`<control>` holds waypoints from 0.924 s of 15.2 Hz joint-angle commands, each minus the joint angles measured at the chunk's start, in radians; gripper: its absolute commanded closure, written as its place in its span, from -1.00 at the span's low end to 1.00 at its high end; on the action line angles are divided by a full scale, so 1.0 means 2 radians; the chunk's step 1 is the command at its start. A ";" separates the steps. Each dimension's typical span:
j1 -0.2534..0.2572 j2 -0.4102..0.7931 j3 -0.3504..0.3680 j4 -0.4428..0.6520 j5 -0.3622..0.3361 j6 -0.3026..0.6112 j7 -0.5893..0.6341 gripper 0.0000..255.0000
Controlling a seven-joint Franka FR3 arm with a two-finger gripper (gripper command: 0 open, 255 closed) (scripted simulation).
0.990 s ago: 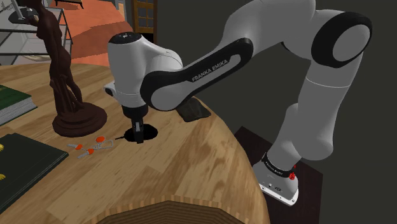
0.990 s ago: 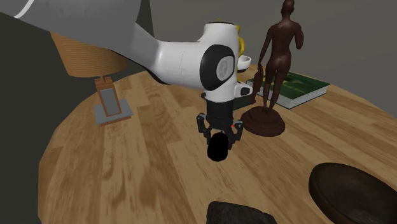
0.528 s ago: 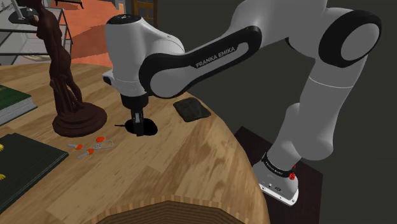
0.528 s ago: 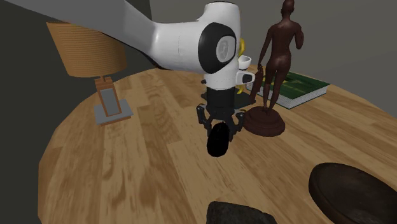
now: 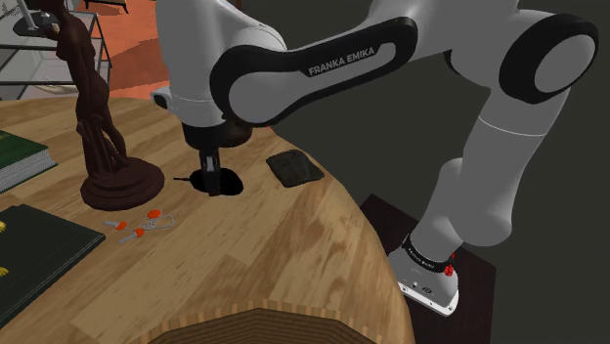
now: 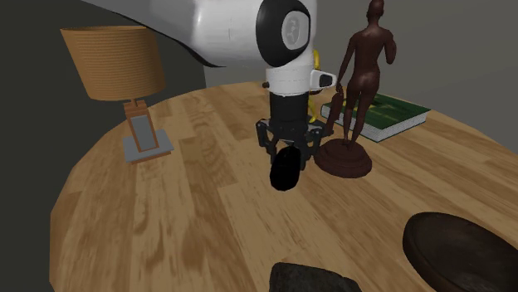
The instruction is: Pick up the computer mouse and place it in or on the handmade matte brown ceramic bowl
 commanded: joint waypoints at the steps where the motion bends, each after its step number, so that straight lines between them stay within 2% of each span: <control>1: 0.000 -0.002 0.000 0.011 0.001 -0.013 -0.002 1.00; 7: 0.000 -0.008 0.001 0.038 0.005 -0.045 -0.006 1.00; 14: -0.042 0.016 -0.030 0.067 0.001 -0.044 -0.080 1.00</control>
